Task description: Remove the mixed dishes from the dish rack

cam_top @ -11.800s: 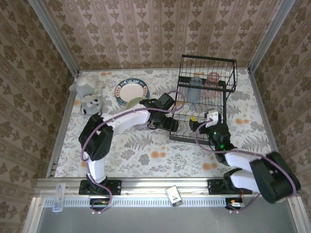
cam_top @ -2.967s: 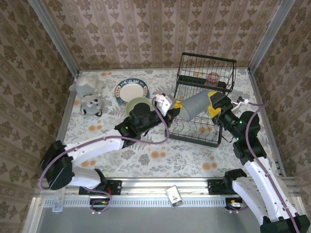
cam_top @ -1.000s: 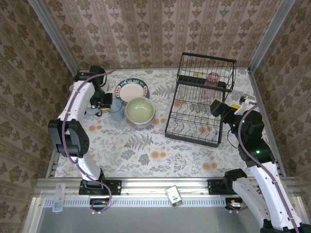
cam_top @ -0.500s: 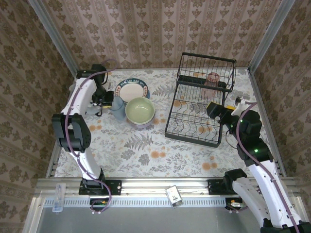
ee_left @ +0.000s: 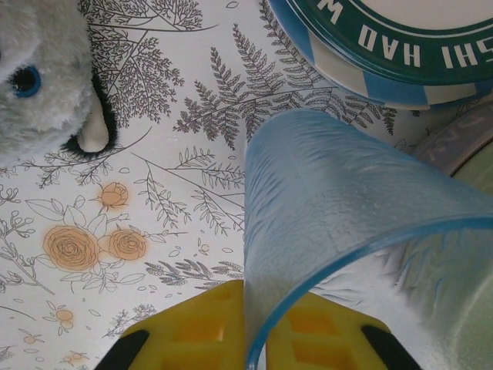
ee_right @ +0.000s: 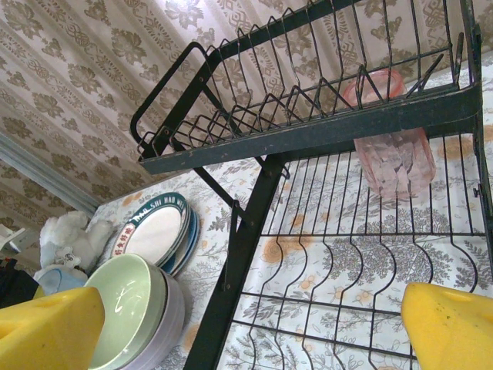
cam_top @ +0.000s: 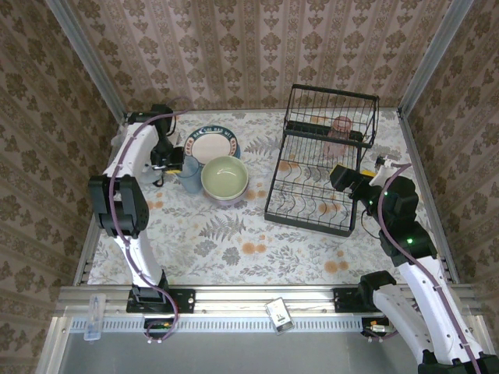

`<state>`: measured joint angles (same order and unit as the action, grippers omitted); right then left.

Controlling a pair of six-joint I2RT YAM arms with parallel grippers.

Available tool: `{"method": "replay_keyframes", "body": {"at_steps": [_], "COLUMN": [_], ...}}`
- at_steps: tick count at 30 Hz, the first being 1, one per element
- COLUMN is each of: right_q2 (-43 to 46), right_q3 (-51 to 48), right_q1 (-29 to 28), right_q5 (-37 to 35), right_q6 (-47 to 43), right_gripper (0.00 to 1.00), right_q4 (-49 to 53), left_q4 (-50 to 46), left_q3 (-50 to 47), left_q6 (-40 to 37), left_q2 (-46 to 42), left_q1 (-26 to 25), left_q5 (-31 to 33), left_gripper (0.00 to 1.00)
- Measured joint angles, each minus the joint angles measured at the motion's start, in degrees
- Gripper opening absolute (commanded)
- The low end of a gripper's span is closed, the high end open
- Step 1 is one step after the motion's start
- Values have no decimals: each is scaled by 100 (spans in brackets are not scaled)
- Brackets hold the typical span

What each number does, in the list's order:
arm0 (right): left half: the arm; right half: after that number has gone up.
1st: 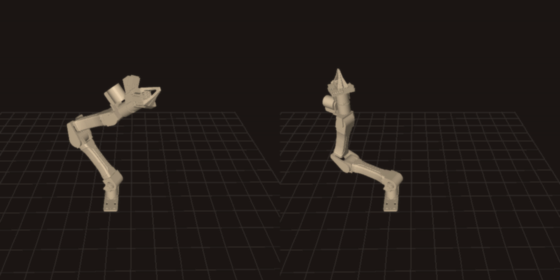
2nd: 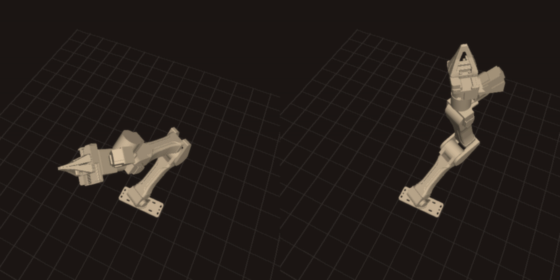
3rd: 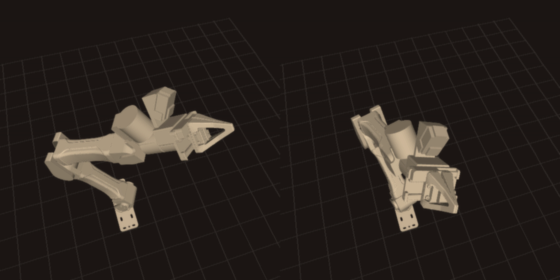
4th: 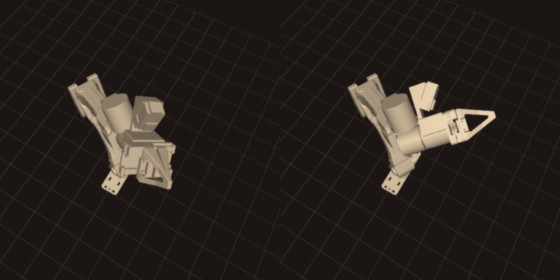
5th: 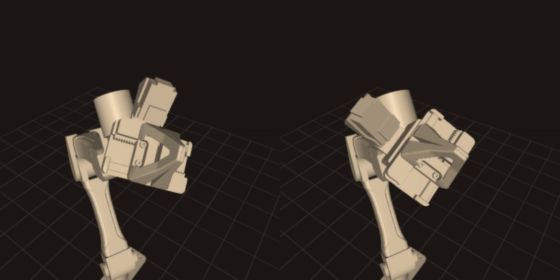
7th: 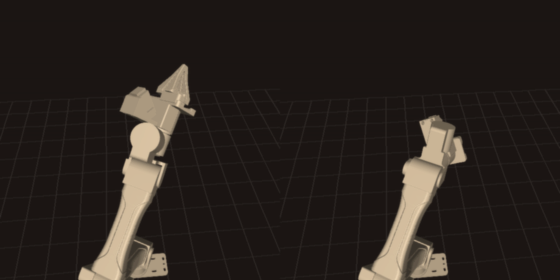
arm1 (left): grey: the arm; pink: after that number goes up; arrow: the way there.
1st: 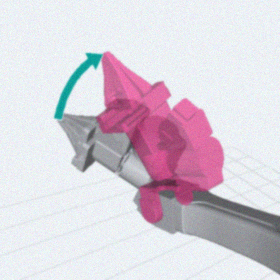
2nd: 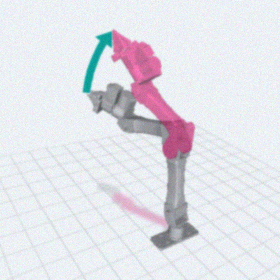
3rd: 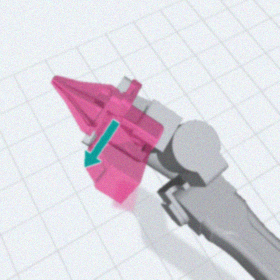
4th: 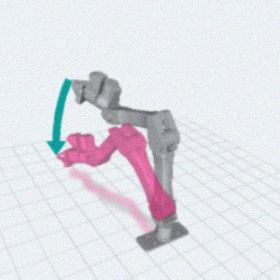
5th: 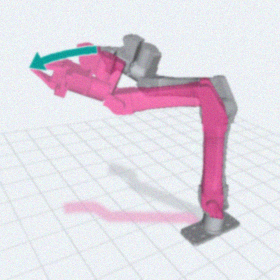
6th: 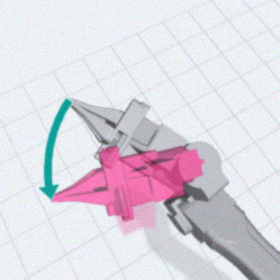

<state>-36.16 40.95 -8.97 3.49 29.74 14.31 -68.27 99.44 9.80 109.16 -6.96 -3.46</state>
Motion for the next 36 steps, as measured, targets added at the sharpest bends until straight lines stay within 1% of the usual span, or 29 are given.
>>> {"method": "replay_keyframes", "body": {"at_steps": [4, 8, 13, 15, 18, 20, 21, 22, 24, 26, 28, 31, 33, 36], "right_q2": [0, 0, 0, -39, -212, -328, -365, -402, -492, -675, -957, -1539, -1926, -2487], "right_q3": [0, 0, 2, 44, 348, 605, 741, 898, 1191, 1558, 1961, 2573, 2881, 3281], "right_q1": [0, 0, 0, 0, 0, 0, 0, 0, 0, 0, 0, 20, 83, 356], "right_q5": [0, 0, 0, 2, 22, 28, 33, 37, 37, 26, 17, 22, 46, 144], "right_q6": [0, 0, -2, 0, 24, 48, 52, 61, 63, 59, 44, 39, 37, 42], "right_gripper": [100, 100, 100, 100, 100, 100, 100, 100, 100, 100, 100, 100, 99, 97], "right_q4": [0, 2, 17, 118, 433, 592, 673, 767, 907, 1084, 1263, 1467, 1510, 1593], "left_q4": [11, 20, 20, 26, 179, 352, 461, 568, 802, 1097, 1438, 2087, 2529, 3067], "left_q3": [46, 48, 57, 74, 68, 59, 59, 57, 50, -28, -234, -841, -1281, -1657], "left_q6": [-44, -44, -44, -26, 44, 85, 101, 107, 90, 66, -4, -109, -138, -210], "left_q2": [0, 0, -28, -131, -691, -1292, -1648, -1991, -2621, -3174, -3620, -4157, -4328, -4155], "left_q1": [0, 0, 0, -2, -2, -7, -11, -26, -133, -468, -999, -1941, -2583, -3462], "left_q5": [-2, 0, 22, 48, 111, 81, 26, -42, -166, -197, -188, -278, -389, -442], "left_gripper": [27, 33, 44, 53, 72, 86, 98, 100, 100, 100, 100, 100, 100, 100]}}
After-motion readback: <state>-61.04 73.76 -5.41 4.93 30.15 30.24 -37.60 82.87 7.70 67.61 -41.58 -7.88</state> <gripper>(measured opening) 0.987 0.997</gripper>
